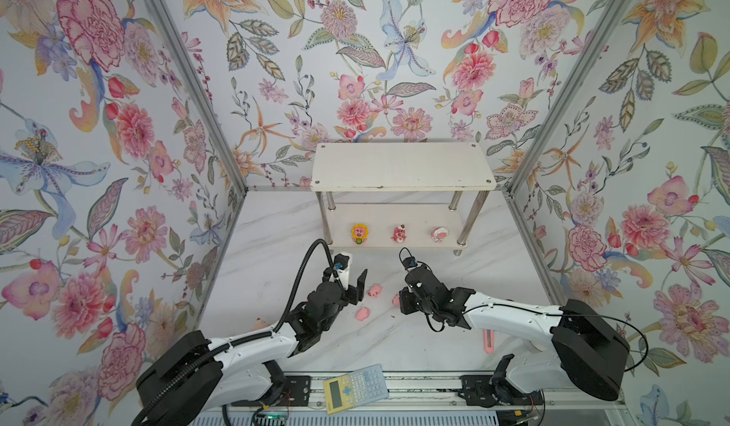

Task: Place and organize the plastic toys onto the shelf
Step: 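Lower the open right gripper around a pink pig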

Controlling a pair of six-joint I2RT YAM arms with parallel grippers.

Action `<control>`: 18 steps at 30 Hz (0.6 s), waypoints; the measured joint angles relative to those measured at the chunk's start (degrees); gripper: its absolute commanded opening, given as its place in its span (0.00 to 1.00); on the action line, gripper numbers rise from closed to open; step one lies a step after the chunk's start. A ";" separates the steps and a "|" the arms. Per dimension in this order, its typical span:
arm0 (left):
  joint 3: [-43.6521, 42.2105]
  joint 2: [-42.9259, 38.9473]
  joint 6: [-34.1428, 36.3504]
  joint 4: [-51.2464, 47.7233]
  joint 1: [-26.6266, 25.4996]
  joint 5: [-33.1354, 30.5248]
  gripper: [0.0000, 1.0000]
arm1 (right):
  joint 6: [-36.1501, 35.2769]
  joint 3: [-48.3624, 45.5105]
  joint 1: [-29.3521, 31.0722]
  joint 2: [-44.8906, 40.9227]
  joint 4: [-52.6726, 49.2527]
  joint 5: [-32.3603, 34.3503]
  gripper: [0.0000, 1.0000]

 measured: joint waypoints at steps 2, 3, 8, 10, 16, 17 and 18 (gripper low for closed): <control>0.00 -0.09 0.00 -0.02 0.04 0.00 0.74 | -0.02 -0.04 0.00 1.51 0.15 -0.42 0.00; 0.00 -0.11 0.02 -0.04 0.04 -0.02 0.74 | 0.00 -0.35 0.02 2.12 0.59 -0.57 0.00; 0.09 -0.02 0.02 -0.07 0.59 0.07 0.74 | 0.74 -3.78 0.39 1.07 3.91 -1.29 0.00; 0.52 0.20 0.02 -0.35 0.81 0.24 0.74 | 1.40 -5.77 0.96 -0.76 4.39 -1.53 0.00; 1.14 1.95 0.00 0.02 1.01 1.33 0.74 | 3.98 -12.00 2.56 -5.62 1.92 -1.86 0.00; 1.25 2.36 0.00 0.04 1.07 1.46 0.74 | 4.37 -12.57 2.56 -6.69 1.29 -1.86 0.00; 1.31 2.73 -0.02 0.09 1.16 1.55 0.74 | 4.76 -13.09 2.54 -7.65 0.61 -1.68 0.00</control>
